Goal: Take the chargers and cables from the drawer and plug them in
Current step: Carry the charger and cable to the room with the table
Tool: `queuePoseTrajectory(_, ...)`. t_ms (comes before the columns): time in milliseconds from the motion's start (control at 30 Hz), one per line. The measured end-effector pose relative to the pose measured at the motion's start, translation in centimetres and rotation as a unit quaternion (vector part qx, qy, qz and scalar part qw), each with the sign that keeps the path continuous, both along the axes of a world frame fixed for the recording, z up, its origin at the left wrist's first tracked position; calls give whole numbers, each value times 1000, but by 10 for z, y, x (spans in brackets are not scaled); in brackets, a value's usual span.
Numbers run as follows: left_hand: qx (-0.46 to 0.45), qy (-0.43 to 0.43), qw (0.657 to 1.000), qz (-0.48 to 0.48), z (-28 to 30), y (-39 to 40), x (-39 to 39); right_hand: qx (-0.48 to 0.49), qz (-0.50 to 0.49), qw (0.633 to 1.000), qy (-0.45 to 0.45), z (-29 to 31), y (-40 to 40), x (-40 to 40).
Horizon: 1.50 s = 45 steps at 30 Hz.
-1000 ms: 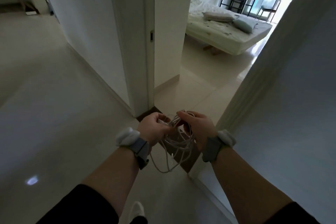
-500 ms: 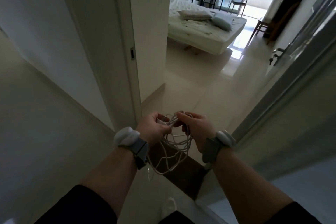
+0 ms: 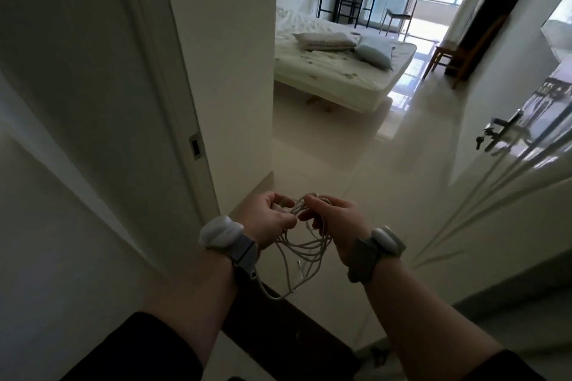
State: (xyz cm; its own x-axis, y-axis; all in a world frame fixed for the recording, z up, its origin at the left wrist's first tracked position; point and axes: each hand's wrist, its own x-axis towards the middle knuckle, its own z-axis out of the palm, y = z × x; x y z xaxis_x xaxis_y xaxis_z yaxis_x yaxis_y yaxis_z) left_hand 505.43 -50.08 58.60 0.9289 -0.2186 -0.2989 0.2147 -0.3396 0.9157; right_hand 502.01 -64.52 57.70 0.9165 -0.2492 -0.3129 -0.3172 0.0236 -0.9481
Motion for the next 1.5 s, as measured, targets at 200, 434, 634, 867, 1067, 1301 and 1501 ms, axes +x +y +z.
queuePoseTrajectory(200, -11, 7, 999, -38, -4, -47, 91, -2, -36, 999, 7, -4, -45, 75)
queuePoseTrajectory(434, -16, -1, 994, -105, 1, -96, 200, -7, -116, 993, -1, -4, -89, 162)
queuePoseTrajectory(634, -20, -3, 989, -146, 12, -151, 287, 15, -171, 985, -4, 0, -134, 230)
queuePoseTrajectory(867, -18, 9, 985, -170, 2, -249, 358, 4, -221, 975, 3, -12, -224, 298)
queuePoseTrajectory(1067, -29, 6, 986, -164, 4, -345, 417, 2, -225, 974, 6, -9, -324, 358)
queuePoseTrajectory(1301, -45, 8, 985, -164, 6, -438, 477, 5, -241, 970, 2, -5, -417, 416)
queuePoseTrajectory(1501, -40, 15, 982, -183, 1, -498, 543, 14, -267, 964, 4, -16, -475, 479)
